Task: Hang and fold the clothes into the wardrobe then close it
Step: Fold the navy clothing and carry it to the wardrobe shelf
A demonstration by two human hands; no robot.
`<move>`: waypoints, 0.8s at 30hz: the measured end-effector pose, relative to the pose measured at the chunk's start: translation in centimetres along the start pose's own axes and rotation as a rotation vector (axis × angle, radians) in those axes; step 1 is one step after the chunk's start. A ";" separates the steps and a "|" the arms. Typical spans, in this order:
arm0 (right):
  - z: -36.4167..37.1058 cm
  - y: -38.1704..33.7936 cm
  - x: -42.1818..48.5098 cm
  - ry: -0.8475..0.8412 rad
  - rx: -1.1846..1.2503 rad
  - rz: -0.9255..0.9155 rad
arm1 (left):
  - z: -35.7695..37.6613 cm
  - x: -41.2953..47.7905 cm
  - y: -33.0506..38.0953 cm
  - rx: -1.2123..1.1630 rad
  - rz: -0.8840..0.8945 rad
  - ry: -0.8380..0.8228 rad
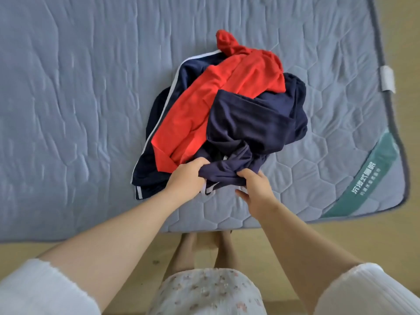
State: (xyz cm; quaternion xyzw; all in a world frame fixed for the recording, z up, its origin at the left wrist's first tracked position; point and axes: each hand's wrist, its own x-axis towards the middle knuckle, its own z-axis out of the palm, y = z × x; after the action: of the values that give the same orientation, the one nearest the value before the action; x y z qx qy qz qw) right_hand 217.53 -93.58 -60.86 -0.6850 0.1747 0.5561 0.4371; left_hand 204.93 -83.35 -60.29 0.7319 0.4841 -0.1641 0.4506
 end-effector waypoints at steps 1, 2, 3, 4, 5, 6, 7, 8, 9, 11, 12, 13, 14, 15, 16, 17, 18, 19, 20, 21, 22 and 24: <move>0.4 -1.3 -1.3 0.000 0.006 -0.049 | -1.2 -0.6 0.7 -0.087 0.002 0.023; 0.8 -2.6 -2.7 -0.004 0.017 -0.091 | -2.5 -1.3 1.5 -0.161 0.007 0.056; 1.0 -3.9 -4.1 -0.008 0.037 -0.138 | -3.7 -2.0 2.4 -0.214 0.021 0.091; 1.2 -5.2 -5.7 -0.009 0.058 -0.178 | -4.9 -2.8 3.3 -0.252 0.041 0.116; 1.4 -6.5 -7.4 -0.001 0.076 -0.215 | -6.0 -3.7 4.2 -0.276 0.067 0.137; 1.6 -7.9 -9.1 0.010 0.092 -0.246 | -7.2 -4.7 5.3 -0.291 0.091 0.159; 2.0 -9.1 -10.8 0.018 0.106 -0.281 | -8.5 -5.7 6.4 -0.304 0.114 0.183; 2.4 -10.5 -12.6 0.025 0.120 -0.319 | -9.9 -6.7 7.6 -0.320 0.142 0.209; 2.8 -11.9 -14.4 0.036 0.120 -0.355 | -11.3 -7.7 8.8 -0.350 0.178 0.229; 3.7 -14.4 -17.9 0.067 0.108 -0.397 | -14.2 -9.8 11.3 -0.412 0.242 0.242; 4.0 -15.4 -19.7 0.074 0.109 -0.403 | -15.5 -11.0 12.5 -0.422 0.264 0.236; 4.1 -16.3 -21.4 0.070 0.116 -0.410 | -16.7 -12.2 13.6 -0.424 0.289 0.231; 4.1 -17.2 -23.0 0.054 0.131 -0.423 | -17.9 -13.3 14.8 -0.422 0.317 0.230; 4.1 -17.9 -24.6 0.035 0.148 -0.439 | -19.1 -14.4 15.7 -0.419 0.345 0.232; 4.1 -18.6 -26.0 0.021 0.164 -0.455 | -20.2 -15.6 16.7 -0.425 0.371 0.231; 4.1 -19.3 -27.4 0.011 0.167 -0.480 | -21.2 -16.7 17.6 -0.452 0.399 0.233; 4.2 -20.1 -28.8 -0.002 0.168 -0.506 | -22.2 -17.7 18.4 -0.509 0.420 0.230; 4.4 -20.7 -30.1 -0.024 0.171 -0.536 | -22.9 -18.6 19.1 -0.581 0.430 0.224; 4.6 -21.4 -31.4 -0.061 0.181 -0.564 | -23.7 -19.4 19.7 -0.657 0.437 0.224; 4.8 -22.2 -32.6 -0.106 0.194 -0.585 | -24.5 -19.9 20.3 -0.725 0.439 0.230; 4.8 -22.9 -33.8 -0.144 0.209 -0.611 | -25.3 -20.5 20.8 -0.809 0.427 0.237; 4.6 -24.5 -35.1 -0.136 0.244 -0.709 | -26.9 -20.7 20.9 -1.026 0.339 0.267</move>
State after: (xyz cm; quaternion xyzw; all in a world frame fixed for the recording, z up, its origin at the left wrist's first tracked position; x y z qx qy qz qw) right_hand 221.25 -84.94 -18.80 -0.6073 -0.0375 0.3896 0.6914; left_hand 207.66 -75.59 -21.27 0.5006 0.4303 0.2615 0.7041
